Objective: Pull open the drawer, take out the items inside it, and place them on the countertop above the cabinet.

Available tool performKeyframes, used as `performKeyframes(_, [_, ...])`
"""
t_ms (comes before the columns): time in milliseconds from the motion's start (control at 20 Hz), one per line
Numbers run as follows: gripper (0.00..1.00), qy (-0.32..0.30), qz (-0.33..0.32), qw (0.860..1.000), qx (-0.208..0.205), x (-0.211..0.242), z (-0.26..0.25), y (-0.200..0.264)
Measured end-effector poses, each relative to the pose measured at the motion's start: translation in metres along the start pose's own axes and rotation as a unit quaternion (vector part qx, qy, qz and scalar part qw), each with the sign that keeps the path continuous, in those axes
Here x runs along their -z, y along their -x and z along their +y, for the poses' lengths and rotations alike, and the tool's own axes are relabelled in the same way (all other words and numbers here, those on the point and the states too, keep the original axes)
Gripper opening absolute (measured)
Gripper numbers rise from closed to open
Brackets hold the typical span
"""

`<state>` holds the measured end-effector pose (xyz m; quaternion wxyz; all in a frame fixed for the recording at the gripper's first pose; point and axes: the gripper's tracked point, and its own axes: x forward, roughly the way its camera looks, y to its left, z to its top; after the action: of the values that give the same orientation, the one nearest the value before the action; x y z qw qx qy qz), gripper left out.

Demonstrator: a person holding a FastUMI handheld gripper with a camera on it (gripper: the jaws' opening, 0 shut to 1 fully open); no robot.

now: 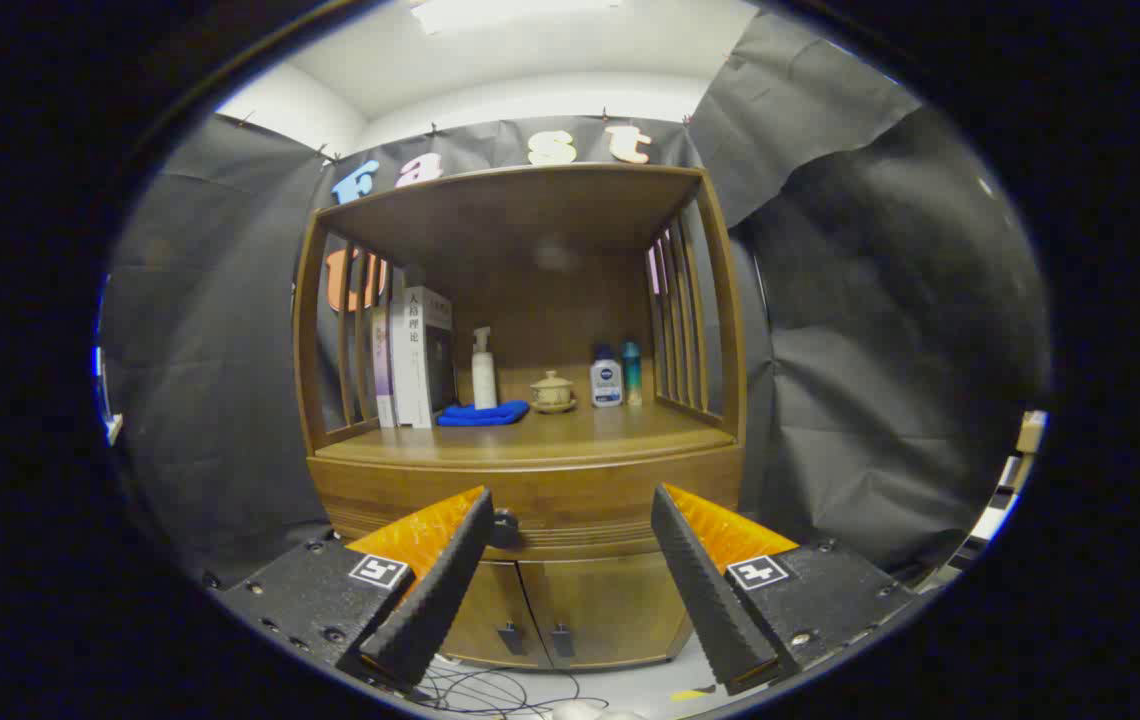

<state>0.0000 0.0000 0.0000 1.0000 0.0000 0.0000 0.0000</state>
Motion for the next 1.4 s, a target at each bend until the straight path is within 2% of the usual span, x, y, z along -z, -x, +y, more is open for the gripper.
performKeyframes(450, [1.00, 0.021, -0.013, 1.000, -0.015, -0.005, 0.018, 0.001])
performKeyframes(950, [1.00, 0.035, -0.040, 0.999, -0.004, -0.025, 0.023, 0.007])
performKeyframes(1250, [1.00, 0.027, -0.042, 0.999, -0.011, -0.018, 0.049, -0.028])
performKeyframes(1400, [1.00, 0.027, -0.019, 0.999, -0.017, 0.010, 0.066, -0.061])
